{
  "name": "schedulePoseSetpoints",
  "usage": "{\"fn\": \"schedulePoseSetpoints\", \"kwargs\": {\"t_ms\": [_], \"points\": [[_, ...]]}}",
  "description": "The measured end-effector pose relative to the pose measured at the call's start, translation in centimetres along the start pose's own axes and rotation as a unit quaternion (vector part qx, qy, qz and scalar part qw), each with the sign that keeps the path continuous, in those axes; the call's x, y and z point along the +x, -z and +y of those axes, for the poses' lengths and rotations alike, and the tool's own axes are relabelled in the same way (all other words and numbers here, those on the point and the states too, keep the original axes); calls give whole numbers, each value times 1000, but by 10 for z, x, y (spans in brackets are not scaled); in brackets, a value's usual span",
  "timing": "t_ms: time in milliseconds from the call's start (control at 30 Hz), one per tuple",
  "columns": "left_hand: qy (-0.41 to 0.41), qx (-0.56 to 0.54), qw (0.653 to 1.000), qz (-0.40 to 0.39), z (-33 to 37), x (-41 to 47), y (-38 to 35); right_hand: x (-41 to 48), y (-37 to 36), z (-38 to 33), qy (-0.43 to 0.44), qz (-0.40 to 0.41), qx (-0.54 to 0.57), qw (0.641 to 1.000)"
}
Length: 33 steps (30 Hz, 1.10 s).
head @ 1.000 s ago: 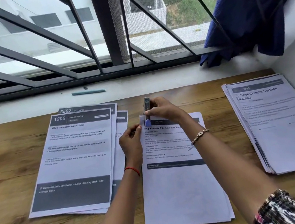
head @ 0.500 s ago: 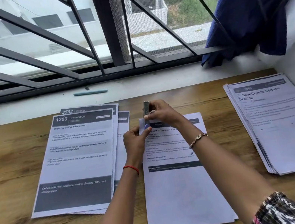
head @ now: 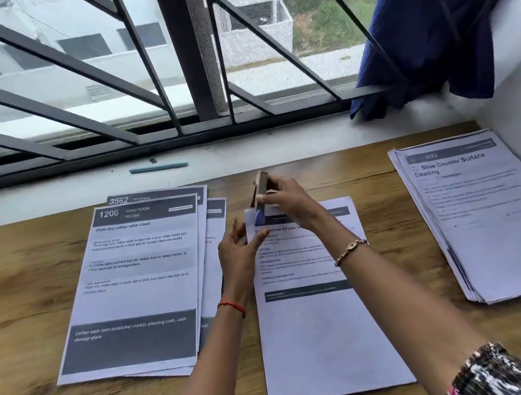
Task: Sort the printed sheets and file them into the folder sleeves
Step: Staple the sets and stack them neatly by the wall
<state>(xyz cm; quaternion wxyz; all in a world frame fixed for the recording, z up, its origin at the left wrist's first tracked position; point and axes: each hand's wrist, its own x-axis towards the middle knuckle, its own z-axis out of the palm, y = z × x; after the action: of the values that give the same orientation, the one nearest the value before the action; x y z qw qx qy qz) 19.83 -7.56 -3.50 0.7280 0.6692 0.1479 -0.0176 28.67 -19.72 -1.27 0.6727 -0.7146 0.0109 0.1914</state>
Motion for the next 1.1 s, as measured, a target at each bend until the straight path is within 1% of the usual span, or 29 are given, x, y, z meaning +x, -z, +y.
{"fn": "schedulePoseSetpoints", "kwargs": {"t_ms": [67, 133, 167, 267, 333, 433, 533, 600, 667, 733, 800, 867, 967, 1100], "points": [[18, -10, 1000, 12, -4, -8, 3, -3, 4, -5, 8, 54, 81, 995], [42, 3, 999, 21, -12, -15, 8, -8, 10, -12, 17, 101, 177, 979], [46, 12, 999, 19, -13, -19, 10, -13, 15, -18, 21, 122, 207, 971], [32, 27, 999, 29, -10, -29, 10, -29, 31, -30, 9, 198, 222, 955], [15, -2, 999, 46, 1, -34, 5, -42, 44, -34, -2, 259, 193, 946], [-22, -48, 998, 28, 21, -36, -7, -67, 68, -34, 0, 320, 56, 946], [-6, -131, 991, 18, 40, -33, -21, -90, 98, -30, -1, 373, -45, 927], [13, -171, 985, 16, 47, -26, -33, -106, 121, -27, -13, 381, -87, 920], [39, -214, 976, 18, 55, -19, -46, -121, 140, -22, -26, 360, -98, 928], [72, -252, 965, -3, 63, -14, -60, -139, 156, -16, -45, 321, -80, 943], [98, -271, 957, -39, 69, -12, -73, -153, 168, -7, -70, 260, -42, 962], [122, -286, 949, -57, 75, -12, -88, -164, 181, 2, -93, 231, -35, 968], [150, -308, 938, -54, 77, -13, -110, -175, 199, 7, -98, 269, -19, 958], [180, -280, 942, -50, 67, -11, -145, -189, 234, 1, -83, 331, -24, 940]]}}
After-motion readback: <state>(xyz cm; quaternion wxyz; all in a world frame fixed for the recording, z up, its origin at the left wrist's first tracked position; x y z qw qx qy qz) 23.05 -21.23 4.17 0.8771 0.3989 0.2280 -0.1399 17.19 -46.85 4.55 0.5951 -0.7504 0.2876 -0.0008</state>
